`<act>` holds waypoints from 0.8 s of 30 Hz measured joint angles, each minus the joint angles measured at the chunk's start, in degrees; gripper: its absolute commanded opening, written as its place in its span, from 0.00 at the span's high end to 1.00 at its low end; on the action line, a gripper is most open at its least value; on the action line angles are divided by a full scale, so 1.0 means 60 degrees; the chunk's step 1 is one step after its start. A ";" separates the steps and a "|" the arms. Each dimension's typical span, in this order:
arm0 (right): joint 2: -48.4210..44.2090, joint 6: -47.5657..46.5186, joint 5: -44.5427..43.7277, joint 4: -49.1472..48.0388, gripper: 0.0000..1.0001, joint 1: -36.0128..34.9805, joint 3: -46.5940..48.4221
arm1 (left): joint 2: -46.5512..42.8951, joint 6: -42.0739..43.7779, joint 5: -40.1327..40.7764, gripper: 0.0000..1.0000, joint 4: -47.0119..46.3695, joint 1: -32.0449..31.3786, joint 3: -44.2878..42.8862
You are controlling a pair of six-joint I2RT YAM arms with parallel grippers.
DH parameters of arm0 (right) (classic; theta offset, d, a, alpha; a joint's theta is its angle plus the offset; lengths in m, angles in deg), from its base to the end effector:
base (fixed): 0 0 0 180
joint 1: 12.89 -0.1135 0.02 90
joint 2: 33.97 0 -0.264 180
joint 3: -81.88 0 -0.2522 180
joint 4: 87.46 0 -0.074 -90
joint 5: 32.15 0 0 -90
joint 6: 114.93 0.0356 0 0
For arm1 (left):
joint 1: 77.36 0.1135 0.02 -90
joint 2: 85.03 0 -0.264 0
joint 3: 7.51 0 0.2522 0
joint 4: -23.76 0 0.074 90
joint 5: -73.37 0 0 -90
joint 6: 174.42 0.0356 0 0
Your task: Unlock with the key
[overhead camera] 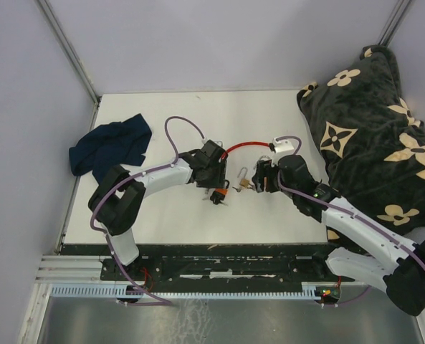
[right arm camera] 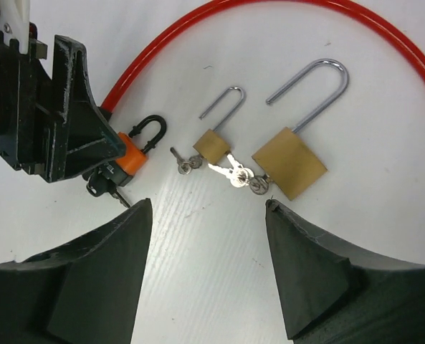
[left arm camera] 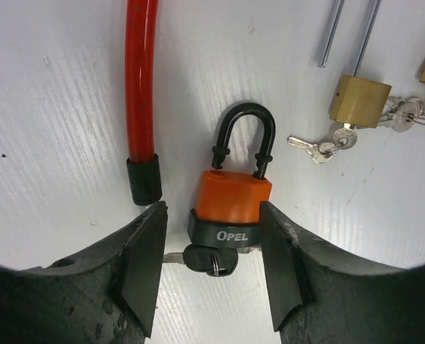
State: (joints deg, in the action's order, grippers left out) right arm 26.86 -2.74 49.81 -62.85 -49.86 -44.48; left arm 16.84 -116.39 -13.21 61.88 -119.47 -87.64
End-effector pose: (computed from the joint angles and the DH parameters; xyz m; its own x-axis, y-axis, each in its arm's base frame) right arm 0.1903 0.1370 0.2549 -0.5789 0.0323 -0.8148 -0.3044 0.9184 0.2527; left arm 0.2711 -0.2422 0.1837 -0.8869 0.0892 -0.4533 0.2093 0.9523 -0.2221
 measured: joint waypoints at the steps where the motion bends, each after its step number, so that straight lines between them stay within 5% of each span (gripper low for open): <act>1: -0.0157 -0.0036 -0.0109 0.0171 0.28 0.0000 0.0022 | 0.0018 0.0000 0.0011 0.40 0.0007 0.0004 0.0000; 12: -0.1687 -0.0412 -0.1876 0.1963 0.12 0.0029 0.0033 | -0.0772 -0.0058 0.0361 0.36 0.0313 0.0408 0.0739; 14: -0.1927 -0.0459 -0.2361 0.2386 0.01 0.0051 0.0073 | -0.1628 -0.0117 0.0324 0.35 0.0350 0.0758 0.1104; 24: -0.4204 -0.0459 -0.4608 0.4218 0.01 0.0066 0.0699 | -0.7216 -0.0200 0.1104 0.06 0.0772 0.3016 0.2007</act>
State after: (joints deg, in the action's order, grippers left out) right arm 1.64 -5.49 22.16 -37.54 -49.47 -40.29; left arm -26.46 -117.59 -6.59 66.51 -101.37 -75.59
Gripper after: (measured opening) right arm 0.991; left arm 0.892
